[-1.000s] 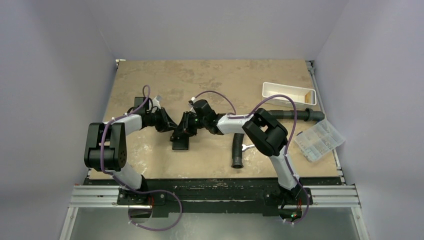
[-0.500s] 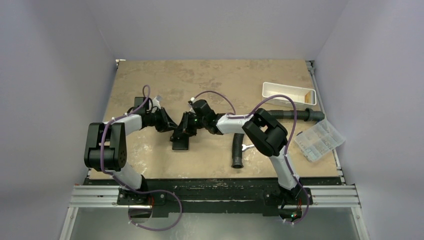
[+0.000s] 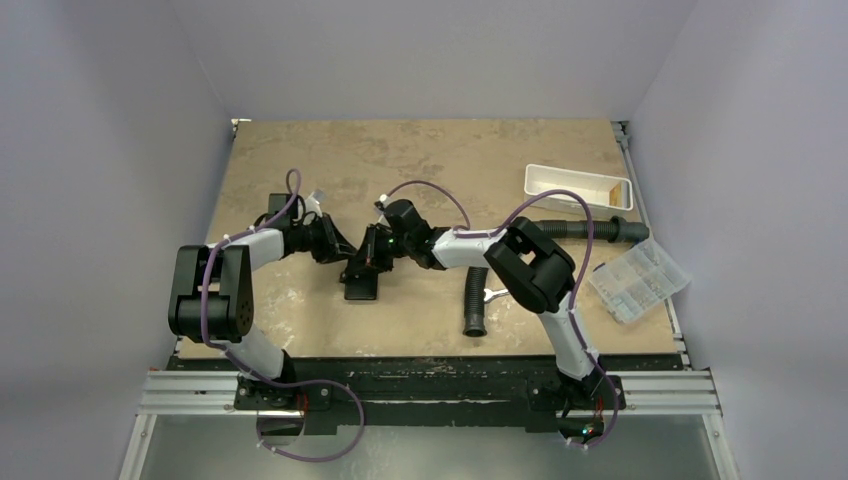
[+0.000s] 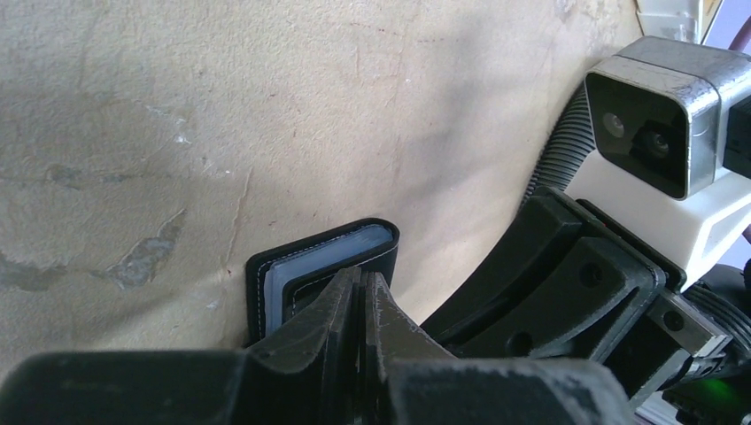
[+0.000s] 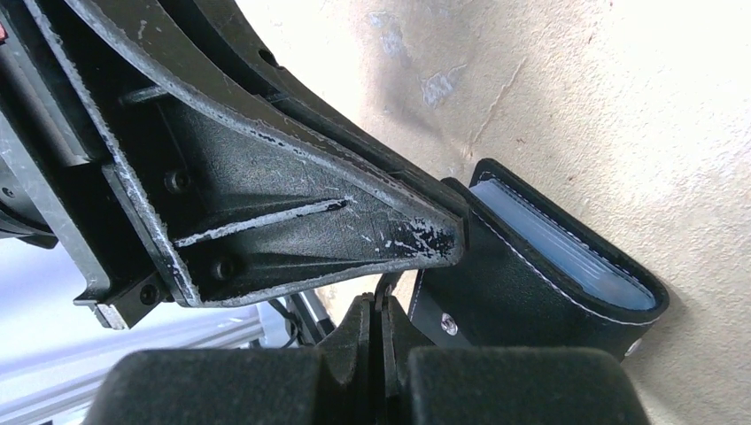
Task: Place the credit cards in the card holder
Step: Close the card holder at the center of the board.
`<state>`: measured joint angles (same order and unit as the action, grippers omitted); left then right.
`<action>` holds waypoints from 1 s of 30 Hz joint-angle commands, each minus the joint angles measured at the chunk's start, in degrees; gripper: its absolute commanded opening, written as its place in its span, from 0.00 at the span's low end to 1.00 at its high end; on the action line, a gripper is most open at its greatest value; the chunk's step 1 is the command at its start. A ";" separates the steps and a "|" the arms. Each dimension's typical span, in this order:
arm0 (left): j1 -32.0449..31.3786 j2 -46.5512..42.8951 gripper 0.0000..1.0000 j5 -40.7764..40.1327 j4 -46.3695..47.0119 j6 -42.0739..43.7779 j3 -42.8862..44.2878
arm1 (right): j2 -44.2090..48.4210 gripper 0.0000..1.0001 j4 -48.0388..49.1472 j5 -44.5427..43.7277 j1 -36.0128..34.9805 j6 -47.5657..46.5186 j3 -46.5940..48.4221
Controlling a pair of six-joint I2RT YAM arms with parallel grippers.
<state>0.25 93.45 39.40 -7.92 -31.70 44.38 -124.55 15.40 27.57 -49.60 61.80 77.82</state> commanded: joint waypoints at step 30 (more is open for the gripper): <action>0.11 1.81 0.00 -2.52 -2.97 4.11 1.16 | 6.37 0.23 -4.66 -3.01 -0.58 -8.42 -0.73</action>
<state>0.25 94.43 37.98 -9.93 -29.36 44.60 -118.56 12.10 23.59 -49.60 57.52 72.88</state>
